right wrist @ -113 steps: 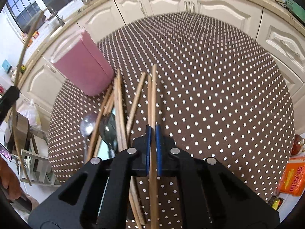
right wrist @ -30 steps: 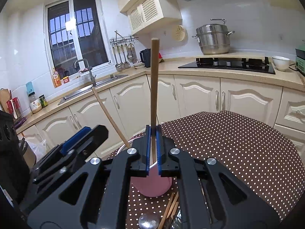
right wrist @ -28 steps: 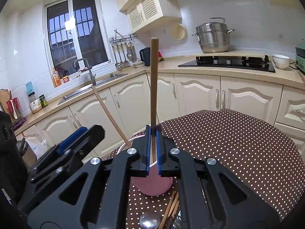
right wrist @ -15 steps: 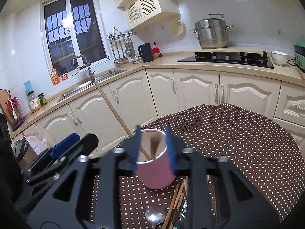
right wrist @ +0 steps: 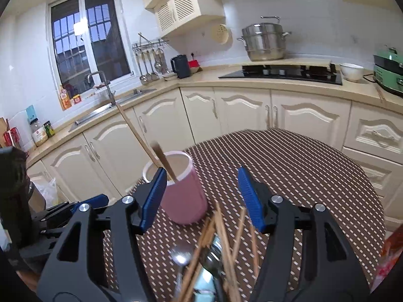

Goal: Organize utensils

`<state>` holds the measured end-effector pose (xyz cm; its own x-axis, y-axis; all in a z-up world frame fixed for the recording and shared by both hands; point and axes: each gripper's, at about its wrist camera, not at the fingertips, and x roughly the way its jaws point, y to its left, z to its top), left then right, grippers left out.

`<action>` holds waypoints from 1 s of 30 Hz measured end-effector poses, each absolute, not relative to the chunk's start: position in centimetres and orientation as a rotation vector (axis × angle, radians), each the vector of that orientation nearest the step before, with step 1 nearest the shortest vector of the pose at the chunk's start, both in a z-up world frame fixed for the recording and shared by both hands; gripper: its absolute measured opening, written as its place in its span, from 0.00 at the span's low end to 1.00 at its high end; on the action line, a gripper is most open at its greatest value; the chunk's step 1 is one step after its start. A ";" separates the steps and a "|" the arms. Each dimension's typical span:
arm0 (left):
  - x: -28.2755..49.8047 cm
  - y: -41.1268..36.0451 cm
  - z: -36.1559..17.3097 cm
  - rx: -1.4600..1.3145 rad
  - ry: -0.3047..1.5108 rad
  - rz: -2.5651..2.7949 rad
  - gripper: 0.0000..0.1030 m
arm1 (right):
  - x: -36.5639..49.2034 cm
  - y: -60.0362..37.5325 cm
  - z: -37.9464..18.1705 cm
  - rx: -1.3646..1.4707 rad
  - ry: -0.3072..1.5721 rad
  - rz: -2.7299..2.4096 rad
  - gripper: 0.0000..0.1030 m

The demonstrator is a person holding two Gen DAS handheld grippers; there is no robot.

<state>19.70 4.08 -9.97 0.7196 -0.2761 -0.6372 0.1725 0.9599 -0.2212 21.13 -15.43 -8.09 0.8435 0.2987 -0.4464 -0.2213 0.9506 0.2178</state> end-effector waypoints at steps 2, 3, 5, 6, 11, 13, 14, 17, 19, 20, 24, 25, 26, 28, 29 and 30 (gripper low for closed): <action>19.9 3.4 -11.1 -0.145 0.795 -0.269 0.60 | 20.7 -16.3 -8.9 0.153 0.521 0.260 0.57; 20.0 3.1 -11.9 -0.141 0.837 -0.271 0.60 | 20.5 -16.6 -9.3 0.156 0.537 0.256 0.57; 20.3 2.4 -13.2 -0.132 0.899 -0.282 0.60 | 20.0 -17.5 -10.3 0.160 0.570 0.248 0.57; 20.3 1.9 -13.9 -0.127 0.933 -0.295 0.60 | 19.9 -17.9 -10.8 0.160 0.589 0.243 0.58; 20.7 1.3 -16.4 -0.160 1.043 -0.316 0.59 | 19.5 -19.7 -13.0 0.172 0.672 0.231 0.58; 20.8 1.2 -17.0 -0.172 1.061 -0.315 0.56 | 19.5 -20.3 -13.8 0.187 0.705 0.231 0.58; 20.9 1.0 -17.1 -0.170 1.069 -0.314 0.49 | 19.3 -20.6 -14.2 0.195 0.717 0.232 0.58; 21.2 0.6 -18.0 -0.163 1.103 -0.298 0.43 | 19.1 -21.3 -15.0 0.216 0.747 0.236 0.59; 21.4 0.5 -18.5 -0.159 1.119 -0.280 0.40 | 18.9 -21.5 -15.3 0.216 0.759 0.237 0.59; 21.6 0.4 -18.6 -0.157 1.118 -0.277 0.39 | 18.8 -21.7 -15.4 0.217 0.761 0.237 0.59; 21.9 -0.2 -18.7 -0.131 1.116 -0.257 0.36 | 18.5 -22.2 -15.7 0.224 0.772 0.237 0.59; 22.1 -0.3 -18.7 -0.132 1.118 -0.254 0.36 | 18.4 -22.3 -15.7 0.225 0.774 0.238 0.59; 22.2 -0.5 -18.7 -0.133 1.120 -0.252 0.36 | 18.3 -22.4 -15.8 0.226 0.775 0.239 0.59; 22.1 -0.9 -18.7 -0.115 1.121 -0.246 0.36 | 18.2 -22.5 -15.9 0.227 0.779 0.240 0.59; 22.2 -1.1 -18.7 -0.096 1.119 -0.234 0.32 | 18.2 -22.6 -15.8 0.227 0.781 0.240 0.59; 22.4 -1.2 -18.7 -0.089 1.117 -0.221 0.28 | 18.3 -22.7 -15.8 0.226 0.784 0.241 0.59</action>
<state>22.38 -1.24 -18.71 0.4196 -0.2203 -0.8806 0.1314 0.9746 -0.1812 18.30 -22.69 -15.78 0.6838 0.2962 -0.6668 -0.1294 0.9486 0.2887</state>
